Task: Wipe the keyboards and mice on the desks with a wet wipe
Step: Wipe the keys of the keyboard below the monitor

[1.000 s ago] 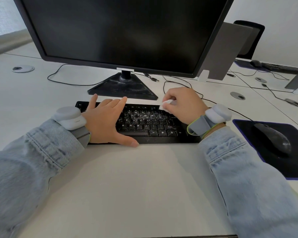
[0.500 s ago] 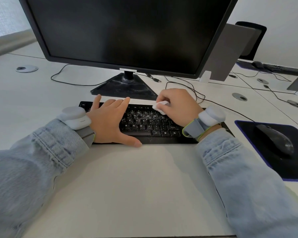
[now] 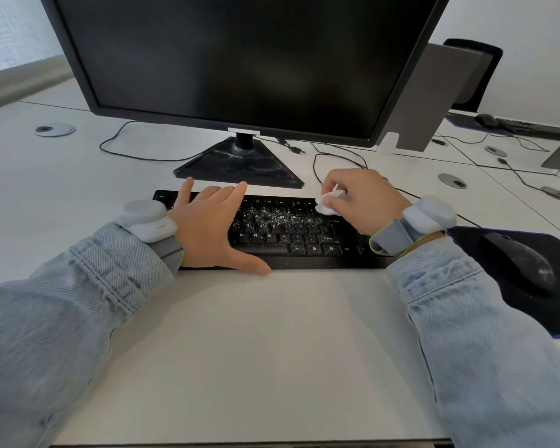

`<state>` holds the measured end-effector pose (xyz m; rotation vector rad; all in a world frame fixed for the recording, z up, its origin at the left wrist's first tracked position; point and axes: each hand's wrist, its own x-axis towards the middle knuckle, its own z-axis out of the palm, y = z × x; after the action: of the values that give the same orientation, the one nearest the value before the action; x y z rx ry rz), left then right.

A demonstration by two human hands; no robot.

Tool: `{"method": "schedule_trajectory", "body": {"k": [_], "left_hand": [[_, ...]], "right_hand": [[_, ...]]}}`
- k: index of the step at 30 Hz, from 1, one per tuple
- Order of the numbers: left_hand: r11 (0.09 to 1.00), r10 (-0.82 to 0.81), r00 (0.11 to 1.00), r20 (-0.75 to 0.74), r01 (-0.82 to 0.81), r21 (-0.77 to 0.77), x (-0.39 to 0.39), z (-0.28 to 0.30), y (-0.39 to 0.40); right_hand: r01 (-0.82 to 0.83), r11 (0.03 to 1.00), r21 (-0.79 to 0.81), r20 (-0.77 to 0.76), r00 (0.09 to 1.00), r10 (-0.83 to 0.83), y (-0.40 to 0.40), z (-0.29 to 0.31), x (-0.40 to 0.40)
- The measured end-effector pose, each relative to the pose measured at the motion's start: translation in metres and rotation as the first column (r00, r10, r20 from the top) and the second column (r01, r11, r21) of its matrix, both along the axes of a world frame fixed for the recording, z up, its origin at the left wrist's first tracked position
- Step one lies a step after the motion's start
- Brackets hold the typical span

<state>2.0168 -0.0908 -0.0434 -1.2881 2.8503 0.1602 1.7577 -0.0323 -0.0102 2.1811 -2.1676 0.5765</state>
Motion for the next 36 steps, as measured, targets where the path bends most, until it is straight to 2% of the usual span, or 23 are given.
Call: {"method": "schedule_trajectory", "body": {"k": [2,5,7,10,13,18,21,24,26,29,32,36], "left_hand": [[1.000,0.003,1.000,0.000,-0.003,0.005,0.000,0.000,0.001],[1.000,0.004,1.000,0.001,-0.004,0.014,0.000,0.000,0.000],[1.000,0.001,1.000,0.000,-0.001,0.011,0.000,-0.001,-0.001],[1.000,0.006,1.000,0.008,-0.006,0.013,0.000,-0.001,-0.001],[1.000,0.009,1.000,0.015,-0.009,0.008,-0.001,0.000,0.000],[1.000,0.013,1.000,0.023,-0.013,0.016,0.000,0.000,0.001],[1.000,0.015,1.000,0.018,-0.015,0.011,-0.001,0.001,0.002],[1.000,0.017,1.000,0.016,-0.017,0.012,-0.001,0.002,0.002],[1.000,0.015,1.000,0.017,-0.015,0.009,0.000,0.002,0.002],[1.000,0.014,1.000,0.017,-0.014,0.013,0.000,0.002,0.002],[1.000,0.016,1.000,0.020,-0.017,0.018,0.000,0.003,0.003],[1.000,0.017,1.000,0.025,-0.017,0.018,-0.001,0.002,0.002]], "right_hand": [[-0.090,0.996,-0.012,0.050,0.995,0.091,0.000,-0.001,0.011],[-0.183,0.981,0.071,0.039,0.983,0.181,0.001,-0.008,0.025],[-0.174,0.979,0.106,0.029,0.985,0.171,0.001,-0.005,0.022],[-0.091,0.982,0.166,-0.073,0.992,0.104,0.004,0.003,0.006],[-0.034,0.990,0.140,-0.101,0.994,0.049,0.007,0.006,-0.004],[-0.146,0.988,-0.050,0.032,0.989,0.148,0.002,-0.001,0.027],[-0.190,0.981,0.027,0.004,0.982,0.190,-0.002,-0.009,0.038],[-0.135,0.984,0.116,-0.112,0.983,0.148,-0.002,-0.002,0.021],[-0.084,0.984,0.156,-0.135,0.985,0.106,0.000,0.002,0.010],[-0.048,0.994,0.098,-0.088,0.994,0.056,0.004,0.002,0.009],[-0.114,0.993,-0.025,0.009,0.993,0.114,-0.001,-0.004,0.029],[-0.157,0.985,0.067,-0.063,0.985,0.161,-0.007,-0.011,0.043]]}}
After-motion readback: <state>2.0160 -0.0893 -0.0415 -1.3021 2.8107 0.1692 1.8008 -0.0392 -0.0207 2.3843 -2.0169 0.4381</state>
